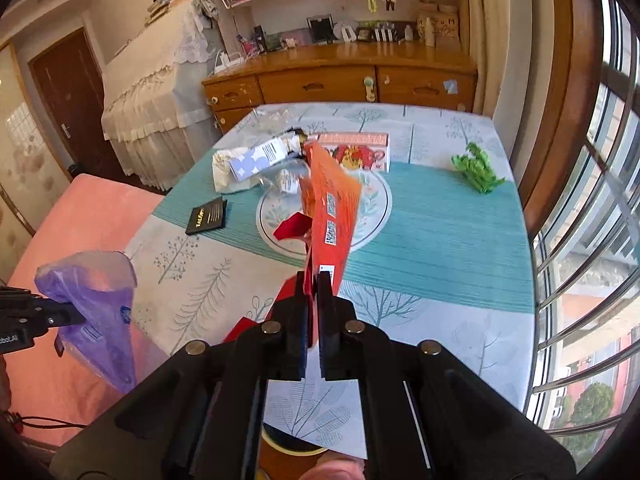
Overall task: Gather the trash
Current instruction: 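Lift the purple bag and red packet and carry both over the bin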
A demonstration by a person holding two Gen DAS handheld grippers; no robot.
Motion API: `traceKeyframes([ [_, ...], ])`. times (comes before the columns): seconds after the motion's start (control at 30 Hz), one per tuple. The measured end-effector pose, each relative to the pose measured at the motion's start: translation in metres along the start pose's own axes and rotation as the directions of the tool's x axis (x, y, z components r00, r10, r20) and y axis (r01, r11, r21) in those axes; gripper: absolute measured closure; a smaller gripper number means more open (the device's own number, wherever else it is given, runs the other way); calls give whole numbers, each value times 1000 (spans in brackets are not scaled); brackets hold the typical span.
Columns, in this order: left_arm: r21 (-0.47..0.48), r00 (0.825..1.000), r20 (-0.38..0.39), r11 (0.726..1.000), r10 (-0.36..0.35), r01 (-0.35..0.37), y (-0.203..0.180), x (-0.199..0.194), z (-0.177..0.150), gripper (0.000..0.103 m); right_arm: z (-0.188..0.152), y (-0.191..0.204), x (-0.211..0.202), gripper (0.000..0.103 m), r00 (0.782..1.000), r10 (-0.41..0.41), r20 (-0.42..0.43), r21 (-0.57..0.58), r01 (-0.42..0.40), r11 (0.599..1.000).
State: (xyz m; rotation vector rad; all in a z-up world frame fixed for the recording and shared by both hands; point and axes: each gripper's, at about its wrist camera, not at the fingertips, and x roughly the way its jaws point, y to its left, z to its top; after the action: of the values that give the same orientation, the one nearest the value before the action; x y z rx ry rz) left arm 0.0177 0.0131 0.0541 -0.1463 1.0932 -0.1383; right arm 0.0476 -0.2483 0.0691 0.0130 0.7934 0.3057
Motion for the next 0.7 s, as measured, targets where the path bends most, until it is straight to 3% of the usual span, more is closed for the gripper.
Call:
traceKeyframes([
  [0.37,53,998,52,998,-43,40,0,-27,-13,96,-13,54,-67,103,996,-3,88,-87,10,996],
  [0.7,23,999,31,999,-33,32,37,-35,-78,96,-68,123,-122,103,992,48,113,-124,-34,992],
])
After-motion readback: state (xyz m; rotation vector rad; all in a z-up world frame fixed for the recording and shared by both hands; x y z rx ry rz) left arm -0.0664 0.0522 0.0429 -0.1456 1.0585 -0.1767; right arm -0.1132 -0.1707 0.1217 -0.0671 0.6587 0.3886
